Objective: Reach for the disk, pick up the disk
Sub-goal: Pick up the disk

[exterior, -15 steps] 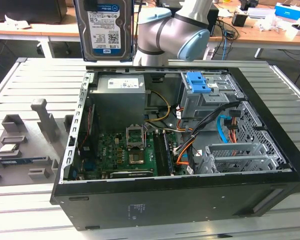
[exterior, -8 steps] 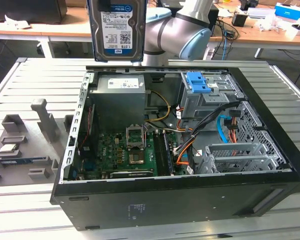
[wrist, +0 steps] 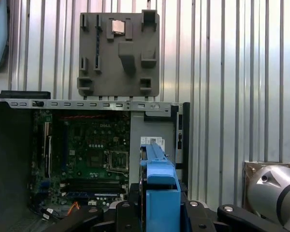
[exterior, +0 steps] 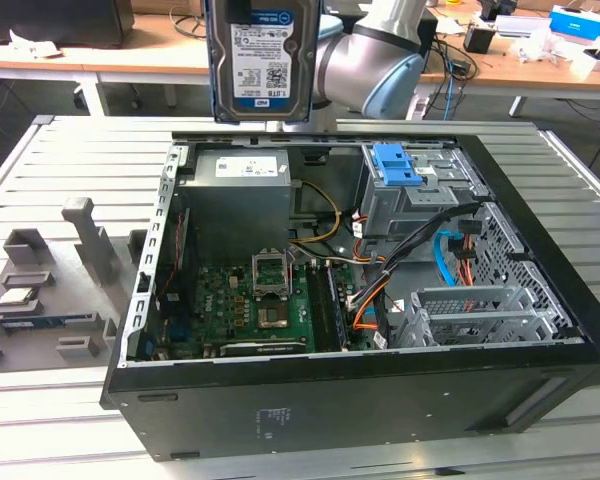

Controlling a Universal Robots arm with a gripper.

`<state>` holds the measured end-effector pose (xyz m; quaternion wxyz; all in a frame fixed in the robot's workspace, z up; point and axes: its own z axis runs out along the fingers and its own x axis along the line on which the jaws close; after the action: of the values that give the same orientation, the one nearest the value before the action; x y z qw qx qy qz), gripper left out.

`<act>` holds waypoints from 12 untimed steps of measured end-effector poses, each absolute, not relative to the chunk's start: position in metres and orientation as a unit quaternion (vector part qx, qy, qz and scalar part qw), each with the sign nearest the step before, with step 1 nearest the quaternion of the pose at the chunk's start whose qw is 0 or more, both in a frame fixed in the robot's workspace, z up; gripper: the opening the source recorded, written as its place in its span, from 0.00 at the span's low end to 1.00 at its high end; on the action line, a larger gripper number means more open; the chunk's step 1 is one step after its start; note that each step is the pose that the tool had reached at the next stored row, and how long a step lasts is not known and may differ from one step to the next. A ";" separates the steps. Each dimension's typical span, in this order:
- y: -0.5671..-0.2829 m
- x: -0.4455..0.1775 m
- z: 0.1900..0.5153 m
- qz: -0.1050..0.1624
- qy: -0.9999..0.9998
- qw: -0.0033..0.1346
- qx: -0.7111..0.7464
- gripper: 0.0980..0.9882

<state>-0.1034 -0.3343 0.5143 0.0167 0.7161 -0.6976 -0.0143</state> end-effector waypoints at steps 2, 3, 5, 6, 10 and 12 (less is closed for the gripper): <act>-0.334 -0.100 0.513 -0.014 -0.698 0.017 0.716 0.30; -0.334 -0.098 0.512 -0.014 -0.698 0.017 0.716 0.30; -0.334 -0.092 0.509 -0.014 -0.698 0.017 0.716 0.30; -0.334 -0.090 0.509 -0.014 -0.698 0.017 0.716 0.30; -0.334 -0.082 0.505 -0.014 -0.698 0.017 0.716 0.30; -0.334 -0.078 0.504 -0.014 -0.698 0.017 0.716 0.30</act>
<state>-0.0778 -0.3341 0.5039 0.0168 0.7161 -0.6976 -0.0143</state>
